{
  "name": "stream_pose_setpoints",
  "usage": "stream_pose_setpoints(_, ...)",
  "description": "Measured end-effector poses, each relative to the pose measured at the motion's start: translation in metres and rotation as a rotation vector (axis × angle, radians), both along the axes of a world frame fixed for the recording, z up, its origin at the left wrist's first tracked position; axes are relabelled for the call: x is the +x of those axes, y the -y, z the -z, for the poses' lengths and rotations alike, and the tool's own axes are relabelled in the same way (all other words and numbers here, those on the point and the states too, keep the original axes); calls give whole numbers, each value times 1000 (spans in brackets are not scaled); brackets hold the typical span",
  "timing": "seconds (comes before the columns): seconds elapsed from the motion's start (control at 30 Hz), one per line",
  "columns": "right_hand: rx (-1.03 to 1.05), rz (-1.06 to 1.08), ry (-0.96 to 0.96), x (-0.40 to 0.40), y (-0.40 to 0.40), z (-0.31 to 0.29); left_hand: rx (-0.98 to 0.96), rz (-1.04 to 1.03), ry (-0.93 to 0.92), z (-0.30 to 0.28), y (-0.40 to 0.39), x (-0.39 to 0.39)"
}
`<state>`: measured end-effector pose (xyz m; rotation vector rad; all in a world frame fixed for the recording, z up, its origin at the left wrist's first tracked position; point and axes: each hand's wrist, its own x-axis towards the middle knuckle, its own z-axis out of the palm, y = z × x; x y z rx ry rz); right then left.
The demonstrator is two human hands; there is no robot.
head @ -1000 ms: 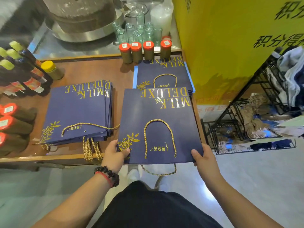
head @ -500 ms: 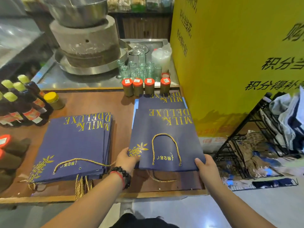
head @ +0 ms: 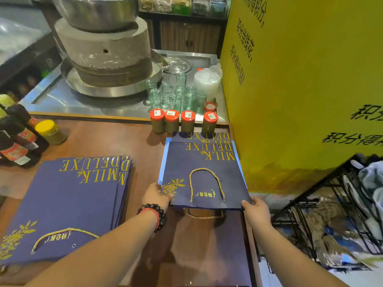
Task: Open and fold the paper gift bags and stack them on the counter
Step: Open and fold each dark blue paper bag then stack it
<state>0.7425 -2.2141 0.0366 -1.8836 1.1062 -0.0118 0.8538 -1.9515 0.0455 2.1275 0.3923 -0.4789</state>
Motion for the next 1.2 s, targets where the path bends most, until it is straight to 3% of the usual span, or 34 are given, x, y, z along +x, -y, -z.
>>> stream_pose_setpoints(0.3, -75, -117, -46, 39, 15, 37, 54, 168, 73, 17, 21, 22)
stream_pose_setpoints(0.5, -85, -168, -74, 52, 25, 43, 183, 408, 16, 31, 25, 33)
stream_pose_setpoints(0.63, -153, -227, -119, 61, 30, 43, 178, 423, -4, 39, 27, 38)
stream_pose_setpoints(0.83, -347, -376, -218, 66, 25, 33, 304, 486, 53, 42, 26, 43)
stream_pose_setpoints(0.97, -577, -468, -136, 61, 8, 13, 357, 592, 116, 40, 16, 35)
stream_pose_setpoints(1.2, -766, -853, -123, 68, -91, -22, 426, 653, 115, 20, -47, 22)
